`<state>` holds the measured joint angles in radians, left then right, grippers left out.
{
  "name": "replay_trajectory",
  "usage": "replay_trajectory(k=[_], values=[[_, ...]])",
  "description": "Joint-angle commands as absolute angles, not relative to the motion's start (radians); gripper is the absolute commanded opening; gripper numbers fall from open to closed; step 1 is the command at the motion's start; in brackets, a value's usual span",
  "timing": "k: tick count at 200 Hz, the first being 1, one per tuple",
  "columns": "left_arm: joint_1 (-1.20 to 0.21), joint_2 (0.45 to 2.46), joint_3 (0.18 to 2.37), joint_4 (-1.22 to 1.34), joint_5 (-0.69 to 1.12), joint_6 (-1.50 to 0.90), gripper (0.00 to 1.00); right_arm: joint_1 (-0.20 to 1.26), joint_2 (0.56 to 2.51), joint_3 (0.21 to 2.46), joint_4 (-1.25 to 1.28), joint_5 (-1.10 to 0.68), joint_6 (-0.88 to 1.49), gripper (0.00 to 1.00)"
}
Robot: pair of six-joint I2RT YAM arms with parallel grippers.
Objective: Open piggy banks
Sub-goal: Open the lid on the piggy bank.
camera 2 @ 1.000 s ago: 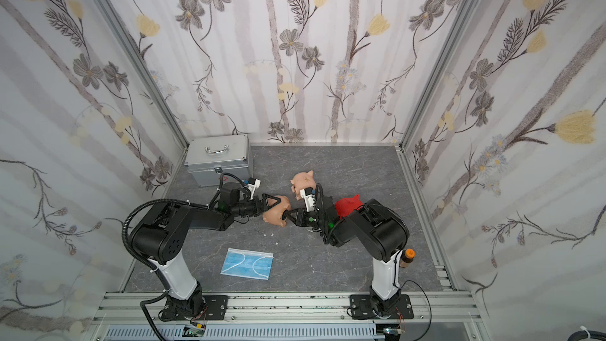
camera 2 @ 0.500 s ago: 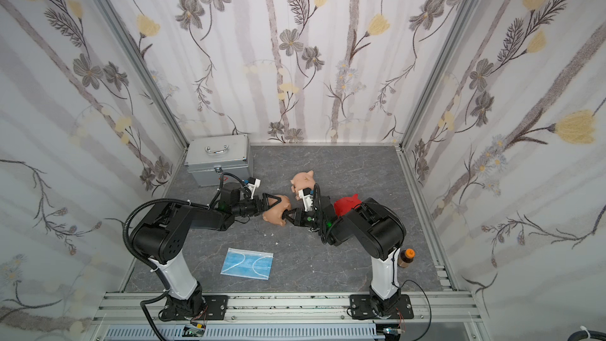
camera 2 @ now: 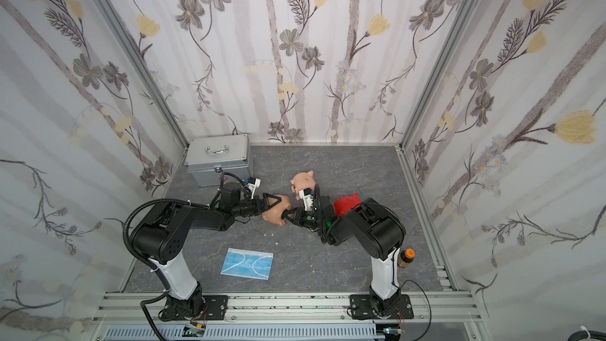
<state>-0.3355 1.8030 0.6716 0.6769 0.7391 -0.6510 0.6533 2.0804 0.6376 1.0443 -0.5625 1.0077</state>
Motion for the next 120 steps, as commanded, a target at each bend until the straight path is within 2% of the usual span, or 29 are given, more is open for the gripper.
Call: replay_trajectory(k=[1,76,120], values=[[-0.346,1.811,0.661,0.522,0.741,-0.643,1.0,0.655,2.088,0.648,1.142,-0.51,1.045,0.12],[-0.346,1.812,0.661,0.522,0.742,-0.641,1.0,0.654,2.111,0.652,1.195,-0.491,1.065,0.0],[-0.348,1.816,0.663,0.52,0.743,-0.641,1.0,0.657,2.114,0.643,1.224,-0.465,1.02,0.0]])
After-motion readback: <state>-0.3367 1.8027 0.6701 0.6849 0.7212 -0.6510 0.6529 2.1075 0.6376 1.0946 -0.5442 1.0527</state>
